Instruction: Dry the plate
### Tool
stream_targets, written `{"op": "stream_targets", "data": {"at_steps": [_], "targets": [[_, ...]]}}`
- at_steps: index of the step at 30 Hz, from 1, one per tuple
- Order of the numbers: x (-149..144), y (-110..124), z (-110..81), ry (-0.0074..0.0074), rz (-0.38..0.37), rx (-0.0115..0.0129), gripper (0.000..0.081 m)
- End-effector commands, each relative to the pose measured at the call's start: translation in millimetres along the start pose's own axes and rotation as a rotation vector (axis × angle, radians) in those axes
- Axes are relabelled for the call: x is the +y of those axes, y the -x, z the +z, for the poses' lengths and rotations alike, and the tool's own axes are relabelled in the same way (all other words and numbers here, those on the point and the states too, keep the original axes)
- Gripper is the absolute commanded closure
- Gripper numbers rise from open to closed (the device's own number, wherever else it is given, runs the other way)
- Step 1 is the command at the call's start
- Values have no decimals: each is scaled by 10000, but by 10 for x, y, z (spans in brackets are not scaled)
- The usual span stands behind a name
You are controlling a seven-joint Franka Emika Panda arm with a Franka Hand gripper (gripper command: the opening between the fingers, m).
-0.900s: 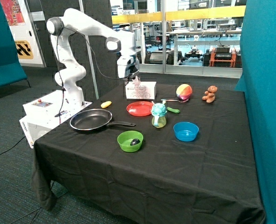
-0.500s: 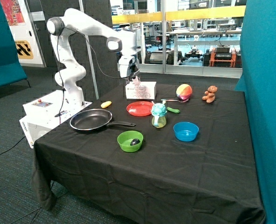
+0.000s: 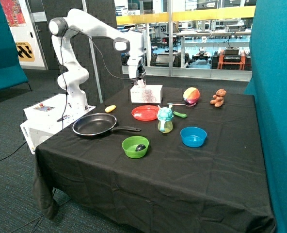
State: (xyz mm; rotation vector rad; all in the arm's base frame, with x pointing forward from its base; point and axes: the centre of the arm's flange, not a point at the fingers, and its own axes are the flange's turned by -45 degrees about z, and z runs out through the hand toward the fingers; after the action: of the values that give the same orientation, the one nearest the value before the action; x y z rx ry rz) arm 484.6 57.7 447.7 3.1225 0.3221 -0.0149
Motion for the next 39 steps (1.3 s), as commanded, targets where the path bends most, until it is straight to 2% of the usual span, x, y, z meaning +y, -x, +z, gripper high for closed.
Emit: {"op": "stream_targets", "data": {"at_steps": [1, 8, 18, 24, 27, 28, 29, 30, 33, 39], "targets": [[-506, 135, 11, -11, -757, 98, 519], [-804, 191, 48, -8, -1359, 98, 531], [-1122, 167, 84, -6, -1667, 98, 529], [-1333, 173, 112, -4, -2176, 98, 543], [-1395, 192, 138, -3, -2303, 98, 538], [-1409, 200, 148, -3, -2359, 98, 561], [-1420, 208, 160, -3, -2376, 98, 542], [-1430, 217, 171, -3, -2393, 98, 562], [-1447, 244, 212, -2, -2487, 98, 529], [-1442, 248, 323, -2, -2481, 98, 531]]}}
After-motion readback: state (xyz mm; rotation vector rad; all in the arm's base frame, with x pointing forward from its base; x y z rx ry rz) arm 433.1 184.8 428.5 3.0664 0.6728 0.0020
